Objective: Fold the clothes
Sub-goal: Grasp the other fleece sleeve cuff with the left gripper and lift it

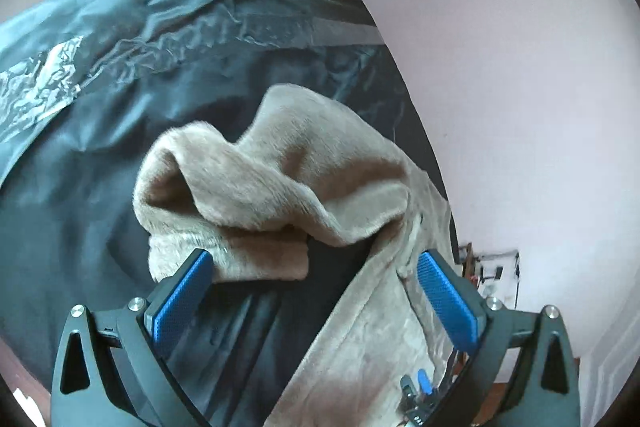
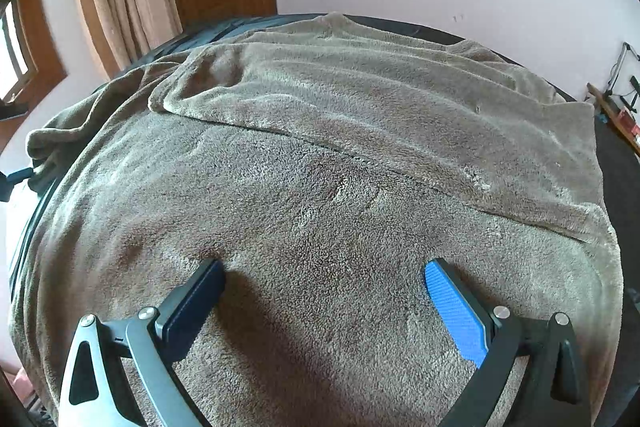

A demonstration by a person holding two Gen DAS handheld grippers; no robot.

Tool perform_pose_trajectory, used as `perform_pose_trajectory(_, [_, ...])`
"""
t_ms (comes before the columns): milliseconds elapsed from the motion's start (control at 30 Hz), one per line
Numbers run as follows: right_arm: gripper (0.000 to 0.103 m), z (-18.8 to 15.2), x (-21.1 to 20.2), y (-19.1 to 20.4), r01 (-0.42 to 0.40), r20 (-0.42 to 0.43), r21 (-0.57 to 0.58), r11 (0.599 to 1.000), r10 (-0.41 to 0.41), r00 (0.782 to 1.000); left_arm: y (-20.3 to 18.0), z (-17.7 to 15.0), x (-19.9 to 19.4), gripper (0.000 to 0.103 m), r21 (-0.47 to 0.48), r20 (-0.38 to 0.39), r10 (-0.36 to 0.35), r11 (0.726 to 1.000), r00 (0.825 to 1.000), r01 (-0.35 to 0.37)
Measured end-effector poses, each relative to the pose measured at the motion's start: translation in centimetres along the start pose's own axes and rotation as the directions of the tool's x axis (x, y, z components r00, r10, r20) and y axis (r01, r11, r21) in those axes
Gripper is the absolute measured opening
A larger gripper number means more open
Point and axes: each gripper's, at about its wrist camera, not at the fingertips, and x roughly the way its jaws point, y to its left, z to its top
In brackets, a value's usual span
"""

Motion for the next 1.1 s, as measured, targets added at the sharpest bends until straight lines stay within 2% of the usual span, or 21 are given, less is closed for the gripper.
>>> perform_pose_trajectory(100, [0.102,0.0,0.0,0.0,0.0,0.0,0.001,1.0,0.0,1.0,0.5,0.8,0.1,0.102,-0.021,0.012,-0.025,0.999,1.0,0.025])
perform_pose_trajectory(167, [0.102,0.0,-0.1,-0.1,-0.003,0.001,0.003,1.0,0.003,1.0,0.5,1.1,0.3,0.098,-0.033,0.015,-0.028,0.999,0.999,0.029])
perform_pose_trajectory(267, [0.102,0.0,-0.1,-0.1,0.0,0.001,0.011,1.0,0.0,1.0,0.8,1.7,1.1,0.085,-0.046,0.002,-0.035,0.998,0.999,0.035])
perform_pose_trajectory(333, [0.102,0.0,-0.1,-0.1,0.0,0.001,0.011,1.0,0.0,1.0,1.3,2.1,1.9,0.069,-0.067,-0.026,-0.029,0.997,0.999,0.028])
perform_pose_trajectory(400, [0.102,0.0,-0.1,-0.1,0.0,0.002,0.011,1.0,0.0,1.0,1.8,2.4,2.7,0.061,-0.088,-0.051,-0.022,0.996,0.998,0.018])
perform_pose_trajectory(567, [0.102,0.0,-0.1,-0.1,0.001,0.002,0.011,1.0,-0.001,1.0,2.9,2.9,3.0,0.045,-0.142,-0.027,-0.008,0.99,1.0,0.004])
perform_pose_trajectory(633, [0.102,0.0,-0.1,-0.1,0.001,0.002,0.012,1.0,-0.001,1.0,3.5,3.2,2.7,0.034,-0.178,-0.007,-0.015,0.984,1.0,0.013])
perform_pose_trajectory(700, [0.102,0.0,-0.1,-0.1,0.001,0.002,0.012,1.0,-0.001,1.0,4.0,3.5,2.6,0.028,-0.205,0.01,-0.025,0.978,1.0,0.027])
perform_pose_trajectory(900, [0.102,0.0,-0.1,-0.1,-0.001,0.003,0.013,1.0,0.001,1.0,4.8,4.2,2.3,0.027,-0.255,0.046,-0.059,0.964,0.997,0.069])
perform_pose_trajectory(967, [0.102,0.0,-0.2,-0.2,-0.002,0.003,0.014,1.0,0.002,1.0,4.7,4.4,1.9,0.027,-0.25,0.072,-0.045,0.966,0.996,0.062])
perform_pose_trajectory(1033, [0.102,-0.1,-0.2,-0.2,-0.003,0.003,0.014,1.0,0.003,1.0,4.4,4.6,1.5,0.02,-0.234,0.097,-0.024,0.971,0.995,0.046])
perform_pose_trajectory(1100, [0.102,-0.1,-0.2,-0.3,-0.004,0.003,0.015,1.0,0.004,1.0,3.7,4.8,1.1,0.018,-0.206,0.119,0.001,0.978,0.993,0.023])
